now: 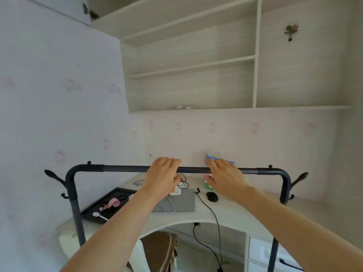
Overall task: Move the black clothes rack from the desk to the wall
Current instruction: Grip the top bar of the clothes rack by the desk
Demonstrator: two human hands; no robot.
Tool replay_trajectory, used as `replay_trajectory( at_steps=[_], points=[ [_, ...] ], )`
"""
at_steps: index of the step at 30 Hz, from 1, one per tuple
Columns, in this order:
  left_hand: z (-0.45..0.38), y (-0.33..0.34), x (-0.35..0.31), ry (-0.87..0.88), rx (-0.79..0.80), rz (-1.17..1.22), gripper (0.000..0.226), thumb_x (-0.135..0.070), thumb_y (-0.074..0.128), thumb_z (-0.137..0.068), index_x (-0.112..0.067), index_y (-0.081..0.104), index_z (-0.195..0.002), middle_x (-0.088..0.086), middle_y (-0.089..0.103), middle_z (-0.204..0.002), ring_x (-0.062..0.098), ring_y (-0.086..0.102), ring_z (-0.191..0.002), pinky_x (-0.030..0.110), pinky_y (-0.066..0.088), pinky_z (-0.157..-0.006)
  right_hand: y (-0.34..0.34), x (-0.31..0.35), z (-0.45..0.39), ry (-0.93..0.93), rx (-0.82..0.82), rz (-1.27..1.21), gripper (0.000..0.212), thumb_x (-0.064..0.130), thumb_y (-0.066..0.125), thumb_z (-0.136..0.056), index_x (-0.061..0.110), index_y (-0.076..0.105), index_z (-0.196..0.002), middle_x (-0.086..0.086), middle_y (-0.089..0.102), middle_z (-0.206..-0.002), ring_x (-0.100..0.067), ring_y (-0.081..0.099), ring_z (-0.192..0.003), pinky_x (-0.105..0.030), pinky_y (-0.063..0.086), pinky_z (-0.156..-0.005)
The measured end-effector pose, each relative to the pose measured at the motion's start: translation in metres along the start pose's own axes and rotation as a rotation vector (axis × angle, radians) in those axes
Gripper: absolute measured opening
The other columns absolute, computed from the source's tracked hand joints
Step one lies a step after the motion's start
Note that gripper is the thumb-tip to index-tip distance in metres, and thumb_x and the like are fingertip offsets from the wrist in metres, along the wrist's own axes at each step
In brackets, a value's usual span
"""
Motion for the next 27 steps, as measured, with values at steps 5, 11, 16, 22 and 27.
replay_trajectory(
  at_steps=[5, 11, 16, 22, 27],
  points=[
    [-0.005, 0.029, 0.015, -0.023, 0.032, -0.054, 0.029, -0.033, 0.070, -0.080, -0.015, 0.063, -0.101, 0.000, 0.069, -0.076, 0.026, 0.062, -0.070, 0.036, 0.053, -0.073, 0.031, -0.009, -0.017, -0.009, 0.106, 0.011, 0.059, 0.049, 0.037, -0.095, 0.015, 0.030, -0.142, -0.007, 0.058, -0.120, -0.030, 0.054, -0.111, -0.043, 0.042, -0.097],
    [-0.009, 0.047, 0.029, -0.003, 0.087, -0.135, 0.041, -0.053, 0.048, -0.087, -0.016, 0.060, -0.099, 0.001, 0.067, -0.078, 0.027, 0.062, -0.070, 0.034, 0.042, -0.060, 0.059, -0.018, -0.028, -0.091, 0.070, 0.082, 0.053, 0.051, 0.042, -0.093, 0.018, 0.039, -0.134, -0.006, 0.060, -0.106, -0.030, 0.059, -0.090, -0.042, 0.049, -0.073],
    [-0.017, 0.049, 0.029, 0.000, 0.124, -0.129, 0.048, -0.056, 0.040, -0.086, -0.012, 0.059, -0.088, 0.003, 0.064, -0.072, 0.029, 0.061, -0.066, 0.031, 0.034, -0.056, 0.067, -0.024, -0.031, -0.151, -0.046, 0.142, 0.044, 0.050, 0.067, -0.076, 0.012, 0.061, -0.096, -0.005, 0.058, -0.072, -0.026, 0.058, -0.055, -0.036, 0.045, -0.044],
    [-0.011, 0.046, 0.025, 0.091, 0.069, -0.211, 0.032, -0.043, 0.067, -0.079, -0.013, 0.058, -0.073, 0.001, 0.054, -0.054, 0.025, 0.054, -0.047, 0.028, 0.034, -0.044, 0.059, -0.029, -0.032, -0.177, -0.127, 0.123, 0.038, 0.045, 0.078, -0.070, 0.013, 0.057, -0.073, 0.003, 0.049, -0.049, -0.017, 0.043, -0.031, -0.017, 0.012, -0.035],
    [-0.005, 0.025, 0.022, 0.097, -0.008, -0.244, 0.041, -0.047, 0.040, -0.090, -0.012, 0.057, -0.076, 0.003, 0.053, -0.058, 0.025, 0.053, -0.051, 0.029, 0.033, -0.047, 0.046, -0.027, -0.026, -0.203, -0.194, 0.084, 0.035, 0.043, 0.073, -0.076, 0.012, 0.057, -0.074, 0.002, 0.051, -0.052, -0.018, 0.046, -0.034, -0.020, 0.015, -0.037]
  ],
)
Point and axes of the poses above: each hand's wrist, its own z-axis away from the middle knuckle, its own y-axis out of the palm, x = y × z, the point moved 1 cm from there along -z, towards the middle knuckle
